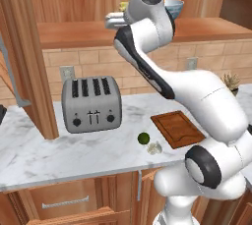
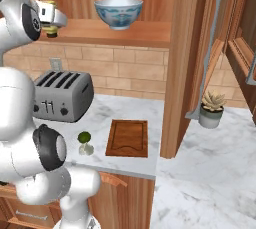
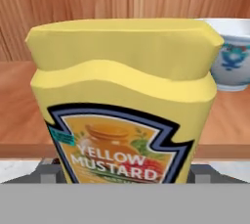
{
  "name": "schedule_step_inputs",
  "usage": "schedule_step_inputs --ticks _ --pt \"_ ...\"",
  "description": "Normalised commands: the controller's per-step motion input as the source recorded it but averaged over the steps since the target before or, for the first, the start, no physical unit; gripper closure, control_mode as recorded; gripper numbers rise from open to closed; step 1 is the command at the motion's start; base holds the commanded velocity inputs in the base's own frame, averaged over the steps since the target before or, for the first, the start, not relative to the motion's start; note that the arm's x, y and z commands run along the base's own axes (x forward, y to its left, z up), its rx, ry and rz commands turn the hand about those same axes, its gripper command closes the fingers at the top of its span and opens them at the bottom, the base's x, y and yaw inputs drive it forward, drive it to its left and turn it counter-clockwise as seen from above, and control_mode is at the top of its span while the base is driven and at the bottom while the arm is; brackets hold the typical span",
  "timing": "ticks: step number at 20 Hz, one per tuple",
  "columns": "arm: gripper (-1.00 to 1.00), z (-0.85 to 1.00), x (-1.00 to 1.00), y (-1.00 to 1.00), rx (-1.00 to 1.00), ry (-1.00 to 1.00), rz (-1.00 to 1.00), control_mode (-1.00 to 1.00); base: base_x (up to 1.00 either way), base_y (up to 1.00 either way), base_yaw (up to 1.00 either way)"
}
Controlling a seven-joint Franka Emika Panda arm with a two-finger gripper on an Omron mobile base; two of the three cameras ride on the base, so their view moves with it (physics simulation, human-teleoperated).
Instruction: Open the cabinet. Place the bowl and condiment on the counter. Then place the lime and garlic on the cutting board.
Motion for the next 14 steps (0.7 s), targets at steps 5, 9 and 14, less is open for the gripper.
schedule_step_inputs --ticks 5,9,14 --pt "1.0 -0.32 -1.0 -0.27 0.0 -0.19 0.19 -1.0 0.0 0.0 0.0" --pt "1.0 -0.41 -1.0 0.07 0.0 -0.1 0.19 -1.0 0.0 0.0 0.0" --pt "1.0 -0.48 -1.0 0.48 -0.07 -0.02 0.2 -1.0 0.0 0.0 0.0"
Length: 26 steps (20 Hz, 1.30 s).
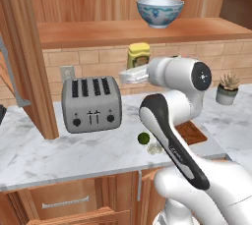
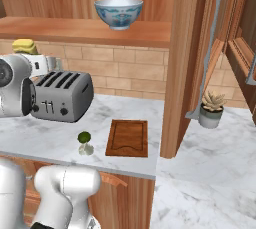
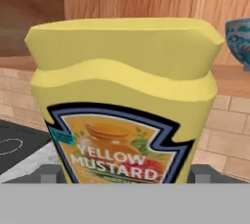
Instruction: Open the cabinet. Place the bowl and condiment on the counter. Then place the lime and garlic on the cutting board.
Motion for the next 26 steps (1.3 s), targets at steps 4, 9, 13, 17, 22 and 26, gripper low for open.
schedule_step_inputs --ticks 4,9,13,17,22,26 --pt "1.0 -0.62 -0.67 0.69 -0.13 0.0 0.2 -1.0 0.0 0.0 0.0" --pt "1.0 -0.66 -0.08 0.69 -0.17 0.0 0.19 -1.0 0.0 0.0 0.0" --pt "1.0 -0.72 0.02 0.61 -0.19 0.04 0.18 -1.0 0.0 0.0 0.0" --pt "1.0 -0.79 0.26 0.34 -0.12 0.05 0.15 -1.0 0.0 0.0 0.0" --pt "1.0 -0.69 0.23 0.02 0.0 0.0 0.16 -1.0 0.0 0.0 0.0" --pt "1.0 -0.71 0.15 0.1 0.01 0.01 0.06 -1.0 0.0 0.0 0.0"
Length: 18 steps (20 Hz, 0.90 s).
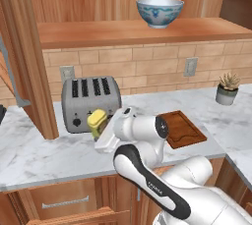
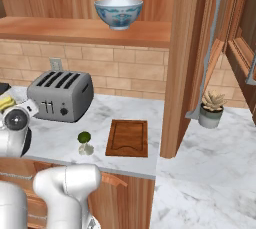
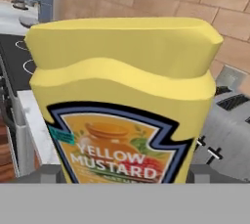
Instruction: Open the cabinet. Place the bowl and condiment on the counter. Then place the lime and garlic on the cutting board.
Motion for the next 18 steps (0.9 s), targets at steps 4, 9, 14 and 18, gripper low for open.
schedule_step_inputs --ticks 4,9,14,18 --pt "1.0 -0.7 0.1 0.12 0.0 0.08 0.0 -1.0 0.0 0.0 0.0" --pt "1.0 -0.56 0.01 0.0 0.03 0.13 0.0 -1.0 0.0 0.0 0.0" --pt "1.0 -0.38 0.14 0.0 0.05 0.19 0.0 -1.0 0.0 0.0 0.0" --pt "1.0 -0.33 0.3 0.0 0.07 0.15 0.0 -1.0 0.0 0.0 0.0"
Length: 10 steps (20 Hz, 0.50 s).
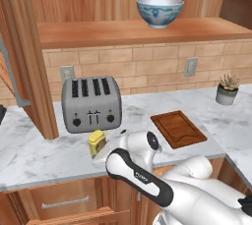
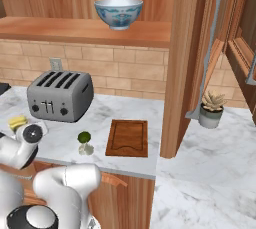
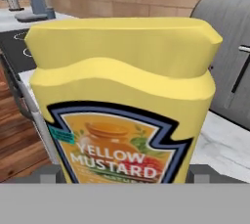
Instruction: Open the cabinet. Place the bowl and condiment on the counter. Then place the lime and garlic on the cutting board.
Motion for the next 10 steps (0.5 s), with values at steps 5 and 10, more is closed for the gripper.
schedule_step_inputs --ticks 5,10 --pt "1.0 -0.27 0.36 0.0 0.09 0.02 0.0 -1.0 0.0 0.0 0.0" --pt "1.0 -0.39 0.33 0.0 0.01 0.0 0.0 -1.0 0.0 0.0 0.0"
